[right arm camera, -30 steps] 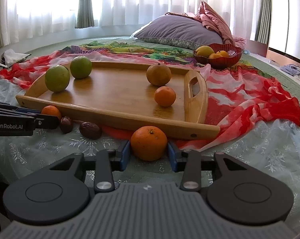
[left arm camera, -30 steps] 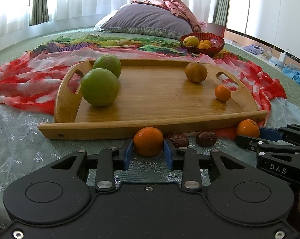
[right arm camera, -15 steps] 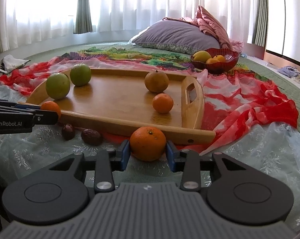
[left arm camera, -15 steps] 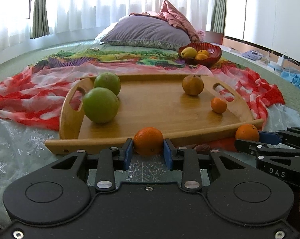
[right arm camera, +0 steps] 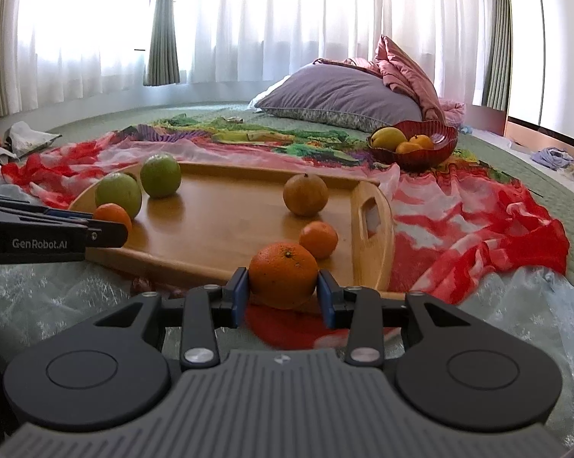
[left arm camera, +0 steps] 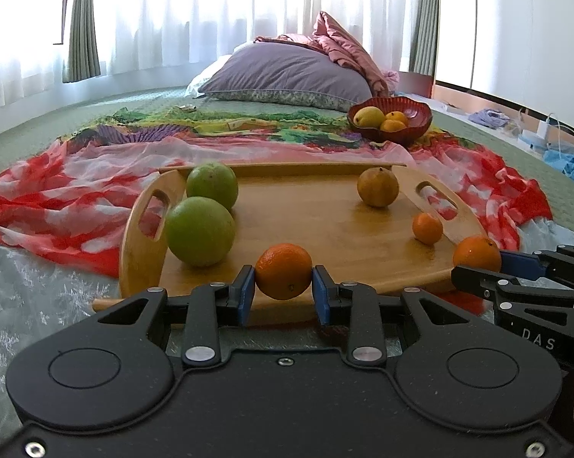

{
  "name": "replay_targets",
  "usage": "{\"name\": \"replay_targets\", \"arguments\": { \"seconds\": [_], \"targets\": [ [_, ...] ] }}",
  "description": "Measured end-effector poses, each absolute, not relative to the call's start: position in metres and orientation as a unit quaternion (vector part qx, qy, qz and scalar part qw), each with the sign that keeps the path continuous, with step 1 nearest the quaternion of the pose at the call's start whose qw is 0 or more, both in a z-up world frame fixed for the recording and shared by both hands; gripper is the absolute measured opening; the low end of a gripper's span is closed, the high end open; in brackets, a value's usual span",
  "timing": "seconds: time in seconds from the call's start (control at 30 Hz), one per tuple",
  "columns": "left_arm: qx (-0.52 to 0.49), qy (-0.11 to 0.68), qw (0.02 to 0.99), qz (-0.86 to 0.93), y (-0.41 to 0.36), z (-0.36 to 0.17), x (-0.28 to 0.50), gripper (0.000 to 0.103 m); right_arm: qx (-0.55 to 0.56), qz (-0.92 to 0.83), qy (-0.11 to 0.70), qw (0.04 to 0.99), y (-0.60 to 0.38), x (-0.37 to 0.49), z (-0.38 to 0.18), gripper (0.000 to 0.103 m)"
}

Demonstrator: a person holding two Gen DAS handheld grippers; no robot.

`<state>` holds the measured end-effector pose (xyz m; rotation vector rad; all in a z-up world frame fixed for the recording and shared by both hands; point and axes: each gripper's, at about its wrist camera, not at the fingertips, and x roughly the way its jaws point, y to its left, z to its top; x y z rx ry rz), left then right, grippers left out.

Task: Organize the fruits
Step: 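Carry the orange onto the tray and open the right gripper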

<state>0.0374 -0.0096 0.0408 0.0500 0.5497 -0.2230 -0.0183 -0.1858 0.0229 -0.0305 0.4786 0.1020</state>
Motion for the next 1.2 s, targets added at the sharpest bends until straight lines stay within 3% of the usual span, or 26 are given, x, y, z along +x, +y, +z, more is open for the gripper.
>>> {"name": "replay_targets", "arguments": {
  "seconds": [1.2],
  "targets": [
    [0.024, 0.291, 0.951, -0.097, -0.025, 0.017, 0.094, 0.031, 0.017, 0.033, 0.265, 0.964, -0.169, 0.051, -0.001, 0.043]
  ]
}}
